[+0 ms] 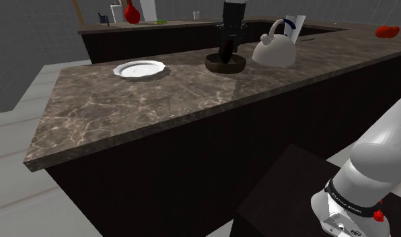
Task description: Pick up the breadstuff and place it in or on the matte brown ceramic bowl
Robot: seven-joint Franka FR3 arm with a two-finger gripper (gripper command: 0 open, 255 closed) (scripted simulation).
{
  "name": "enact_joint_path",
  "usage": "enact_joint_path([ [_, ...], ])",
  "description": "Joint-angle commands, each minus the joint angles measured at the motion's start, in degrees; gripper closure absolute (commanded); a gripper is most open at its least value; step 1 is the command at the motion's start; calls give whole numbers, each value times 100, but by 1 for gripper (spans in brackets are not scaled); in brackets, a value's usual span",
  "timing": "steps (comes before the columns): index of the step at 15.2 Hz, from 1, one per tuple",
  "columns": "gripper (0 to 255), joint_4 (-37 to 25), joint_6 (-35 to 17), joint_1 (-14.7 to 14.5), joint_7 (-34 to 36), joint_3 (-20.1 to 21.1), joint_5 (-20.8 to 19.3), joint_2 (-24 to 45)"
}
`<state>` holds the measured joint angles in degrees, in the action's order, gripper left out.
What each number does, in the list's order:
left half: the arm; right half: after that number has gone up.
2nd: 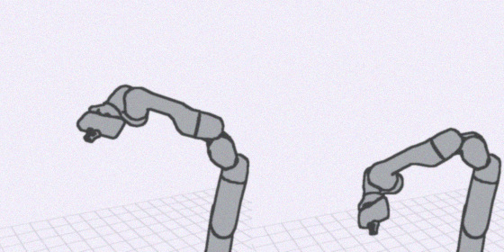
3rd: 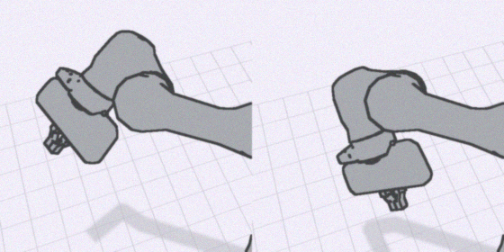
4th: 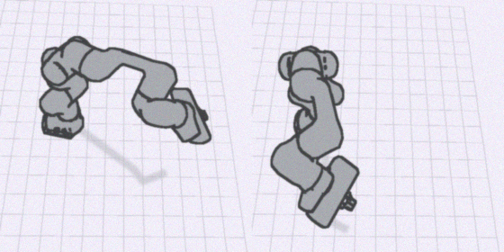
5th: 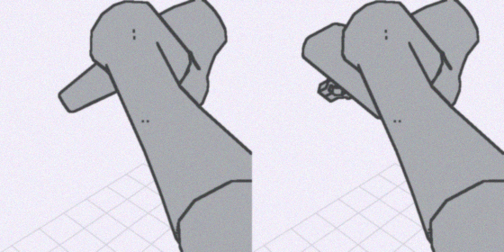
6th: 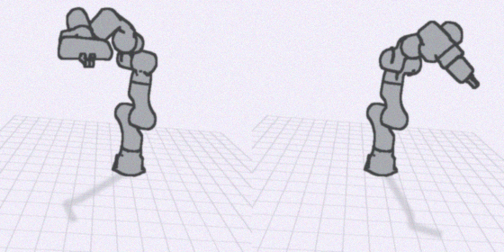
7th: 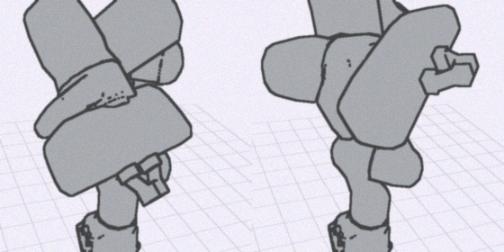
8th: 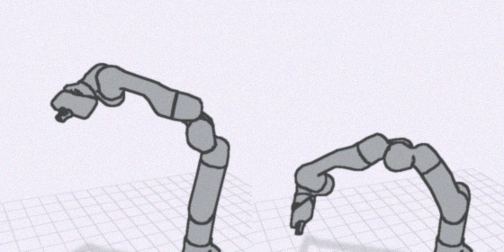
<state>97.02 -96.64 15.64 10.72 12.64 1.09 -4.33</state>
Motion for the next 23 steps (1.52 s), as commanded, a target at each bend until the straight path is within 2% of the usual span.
enact_joint_path([
  [1, 255, 29, -6, 13, -2, -13, -10, 19],
  [5, 255, 29, -6, 17, -3, -9, -10, 19],
  [6, 0, 6, 4, 18, -3, -9, -13, 31],
  [11, 0, 29, -6, 17, -3, -9, -10, 19],
  [15, 0, -898, 766, 12, 25, 1, -46, 178],
  [23, 0, -899, 766, 12, 25, 1, -46, 178],
])
